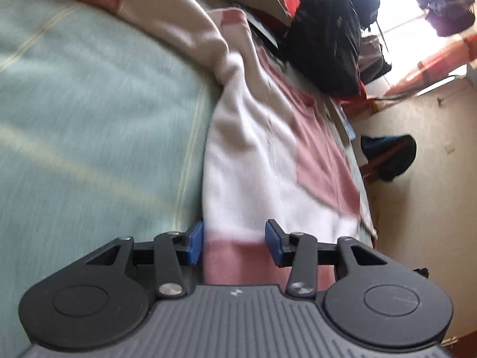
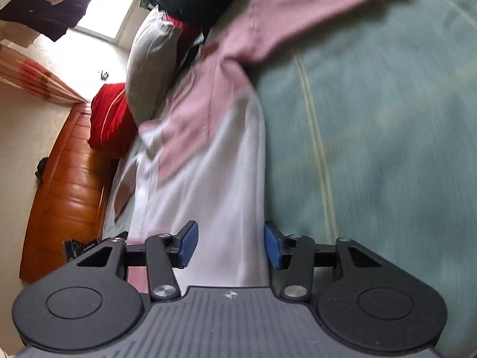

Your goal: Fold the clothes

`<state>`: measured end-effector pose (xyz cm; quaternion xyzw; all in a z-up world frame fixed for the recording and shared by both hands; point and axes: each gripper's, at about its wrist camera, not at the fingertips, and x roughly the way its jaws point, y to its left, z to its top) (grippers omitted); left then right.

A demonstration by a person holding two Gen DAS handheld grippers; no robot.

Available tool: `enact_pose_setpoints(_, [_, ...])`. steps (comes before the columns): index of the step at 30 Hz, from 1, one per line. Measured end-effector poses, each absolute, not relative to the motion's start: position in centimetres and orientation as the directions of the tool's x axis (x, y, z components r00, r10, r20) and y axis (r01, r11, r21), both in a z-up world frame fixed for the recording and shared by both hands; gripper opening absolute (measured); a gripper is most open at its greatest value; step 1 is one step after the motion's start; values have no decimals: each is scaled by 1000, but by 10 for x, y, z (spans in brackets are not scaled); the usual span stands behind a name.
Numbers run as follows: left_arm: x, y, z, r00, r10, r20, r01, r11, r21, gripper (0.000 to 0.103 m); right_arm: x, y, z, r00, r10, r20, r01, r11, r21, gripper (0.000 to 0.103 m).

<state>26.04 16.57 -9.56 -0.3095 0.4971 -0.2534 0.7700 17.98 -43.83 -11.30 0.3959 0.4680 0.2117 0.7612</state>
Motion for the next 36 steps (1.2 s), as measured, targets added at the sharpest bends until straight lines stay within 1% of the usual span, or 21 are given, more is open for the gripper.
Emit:
enact_pose_setpoints(2, [240, 169, -95, 356, -709, -609, 71, 670, -739, 47, 158, -432, -117, 452, 705, -546, 59, 587, 808, 57])
enact_pose_setpoints(5, [222, 162, -93, 334, -708, -622, 78, 678, -730, 47, 137, -427, -123, 447, 727, -521, 55, 559, 827, 57])
enact_pose_setpoints(11, [217, 158, -97, 321, -707, -630, 83, 684, -725, 50, 151, -426, -130, 495, 737, -460, 35, 512, 858, 57])
enact_pose_setpoints(13, [221, 160, -103, 326, -721, -611, 49, 658, -751, 51, 161, -422, -131, 507, 740, -443, 5, 511, 859, 57])
enact_pose_setpoints(15, [218, 163, -106, 323, -735, -596, 30, 637, -770, 51, 165, -421, -134, 512, 744, -429, 13, 493, 870, 57])
enact_pose_setpoints(19, [203, 164, -111, 267, -775, -573, 32, 602, -798, 51, 153, -415, -136, 482, 771, -417, -5, 478, 878, 57])
enact_pose_setpoints(20, [203, 164, -114, 269, -779, -566, 30, 594, -804, 51, 151, -415, -139, 486, 773, -407, -11, 471, 882, 55])
enact_pose_setpoints(22, [206, 165, -120, 276, -791, -546, 25, 573, -819, 51, 150, -418, -146, 499, 774, -389, -7, 453, 892, 46])
enact_pose_setpoints(23, [211, 165, -123, 281, -800, -530, 21, 557, -830, 50, 155, -419, -151, 505, 773, -385, 14, 438, 899, 32])
enact_pose_setpoints(24, [213, 163, -124, 287, -794, -536, 21, 564, -825, 43, 161, -420, -155, 511, 769, -383, 37, 426, 904, 17])
enact_pose_setpoints(25, [214, 161, -124, 293, -780, -553, 22, 584, -811, 28, 163, -420, -158, 515, 765, -387, 51, 423, 905, 11])
enact_pose_setpoints(26, [213, 158, -122, 301, -757, -580, 30, 615, -788, 20, 165, -420, -161, 519, 760, -391, 63, 422, 904, 7])
enact_pose_setpoints(27, [210, 156, -121, 313, -740, -596, 33, 635, -771, 9, 163, -419, -159, 526, 752, -398, 57, 436, 898, 7])
enact_pose_setpoints(29, [203, 155, -117, 337, -716, -611, 31, 657, -753, 8, 158, -416, -152, 541, 733, -412, 36, 469, 882, 8])
enact_pose_setpoints(32, [195, 149, -101, 380, -683, -623, 78, 695, -715, 5, 153, -418, -139, 574, 709, -410, 24, 486, 873, 8])
enact_pose_setpoints(36, [185, 151, -66, 435, -696, -572, 141, 680, -720, 4, 148, -423, -102, 622, 686, -377, -48, 515, 856, 7])
